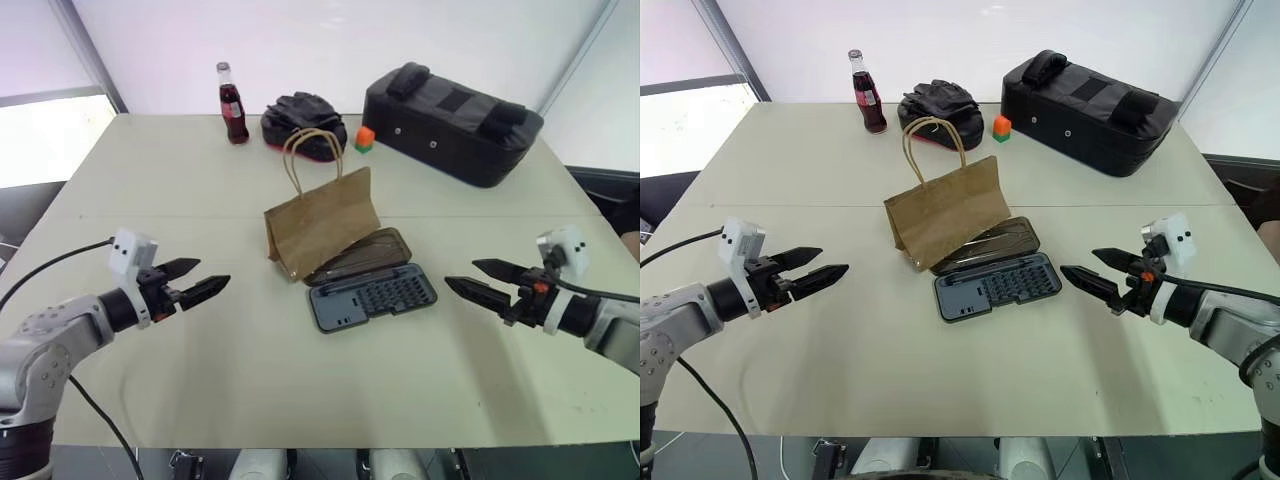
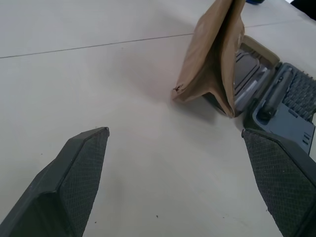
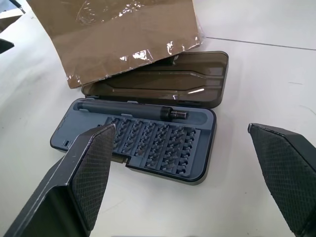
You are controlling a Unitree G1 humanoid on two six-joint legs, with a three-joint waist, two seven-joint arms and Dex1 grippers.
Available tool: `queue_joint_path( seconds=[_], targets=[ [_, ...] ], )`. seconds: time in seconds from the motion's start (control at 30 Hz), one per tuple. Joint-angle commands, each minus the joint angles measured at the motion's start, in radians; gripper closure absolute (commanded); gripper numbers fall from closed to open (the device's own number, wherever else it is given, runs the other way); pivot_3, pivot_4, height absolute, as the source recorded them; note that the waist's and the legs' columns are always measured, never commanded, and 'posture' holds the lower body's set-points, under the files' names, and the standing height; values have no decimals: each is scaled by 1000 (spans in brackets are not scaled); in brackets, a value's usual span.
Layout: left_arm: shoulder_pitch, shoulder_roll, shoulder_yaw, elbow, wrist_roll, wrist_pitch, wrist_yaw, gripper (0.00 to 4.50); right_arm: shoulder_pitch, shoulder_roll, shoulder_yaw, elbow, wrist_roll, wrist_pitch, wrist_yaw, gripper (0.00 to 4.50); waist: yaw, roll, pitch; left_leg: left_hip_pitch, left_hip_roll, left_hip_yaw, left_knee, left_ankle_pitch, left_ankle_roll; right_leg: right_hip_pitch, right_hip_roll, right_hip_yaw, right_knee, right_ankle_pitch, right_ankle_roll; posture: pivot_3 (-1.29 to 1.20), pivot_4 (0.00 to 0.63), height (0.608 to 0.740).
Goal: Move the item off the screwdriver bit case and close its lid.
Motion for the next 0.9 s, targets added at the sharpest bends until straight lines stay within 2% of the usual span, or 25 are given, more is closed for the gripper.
queue_joint_path(
  seconds=[0.03,0.37,0.53,0.63,0.73,0.9],
  targets=[
    [-20,4,0,-6,2,-30,-15,0,2,8,-25,-17,2,-26,1,35,0,0,0,0,0,0,0,0,0,0,0,0,0,0,0,0,150,740],
    [-25,3,-10,7,18,-61,-18,0,-6,4,-9,3,-29,-54,8,35,0,0,0,0,0,0,0,0,0,0,0,0,0,0,0,0,150,740],
    [-48,18,-36,30,47,-97,-51,0,-24,-29,41,-27,-74,-57,16,35,-1,0,0,0,0,0,0,0,0,0,0,0,0,0,0,0,150,740],
    [-129,42,-103,97,80,-139,-137,0,-87,-40,59,-112,43,-12,45,35,0,0,0,0,0,0,0,0,0,0,0,0,0,0,0,0,150,740],
    [-233,59,-186,188,123,-181,-230,0,-184,-9,96,-173,177,28,3,35,-1,0,0,0,0,0,0,0,0,0,1,0,0,0,0,0,150,740],
    [-437,1,-335,422,228,-276,-350,0,-292,61,182,-207,212,29,-118,35,3,0,0,-1,-2,0,0,0,0,0,1,0,0,2,2,0,150,740]
  ],
)
